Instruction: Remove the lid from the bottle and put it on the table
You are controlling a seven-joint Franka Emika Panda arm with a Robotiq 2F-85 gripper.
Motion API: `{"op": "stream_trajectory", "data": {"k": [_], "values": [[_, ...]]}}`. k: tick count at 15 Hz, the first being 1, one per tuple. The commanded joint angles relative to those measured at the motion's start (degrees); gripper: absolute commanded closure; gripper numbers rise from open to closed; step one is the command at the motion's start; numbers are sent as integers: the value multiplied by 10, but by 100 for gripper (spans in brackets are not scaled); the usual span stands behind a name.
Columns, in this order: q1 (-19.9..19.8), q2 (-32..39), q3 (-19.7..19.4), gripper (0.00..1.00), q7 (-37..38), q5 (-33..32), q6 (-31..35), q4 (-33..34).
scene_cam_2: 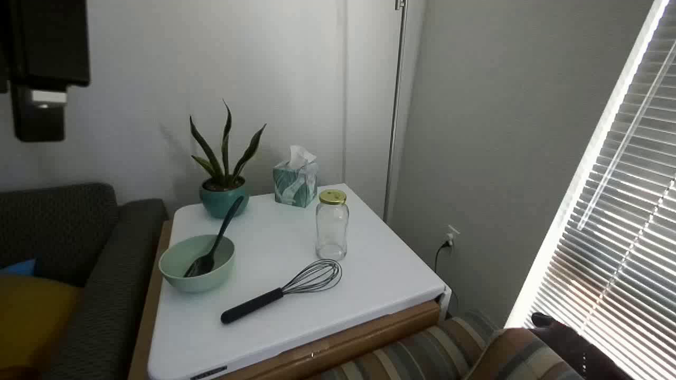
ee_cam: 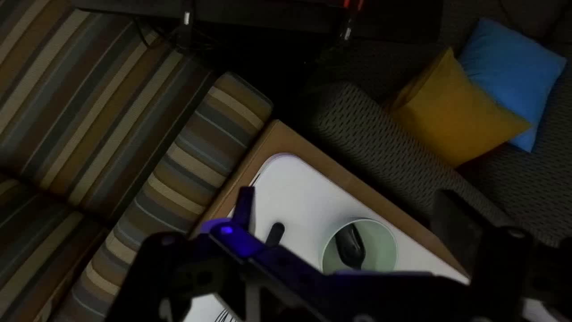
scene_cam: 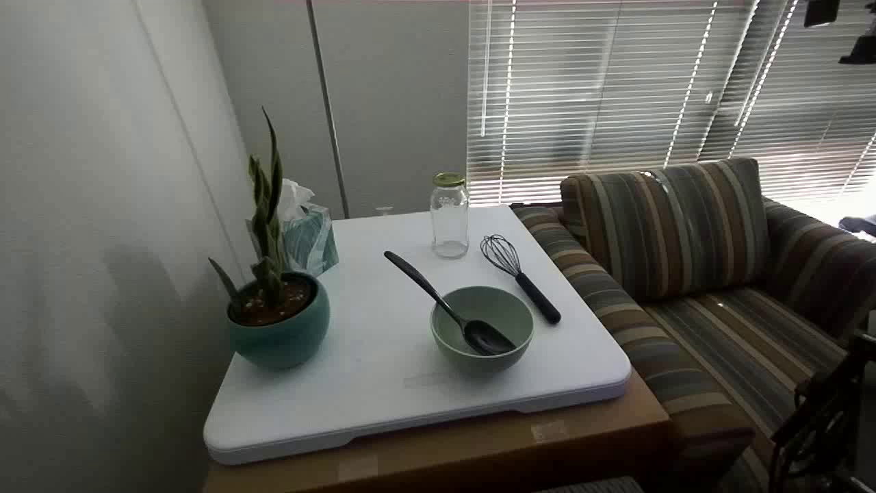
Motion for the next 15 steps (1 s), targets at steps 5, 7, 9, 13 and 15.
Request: {"op": "stream_trajectory", "data": {"k": [5, 7, 9, 13, 15], "values": [[-13, 53, 34, 0, -5, -13, 32, 27], [-11, 77, 45, 0, 1, -15, 50, 38], [-10, 108, 55, 0, 13, -8, 78, 53], [-15, 183, 67, 0, 52, 7, 114, 106], [-17, 217, 69, 0, 69, 14, 108, 145]]}}
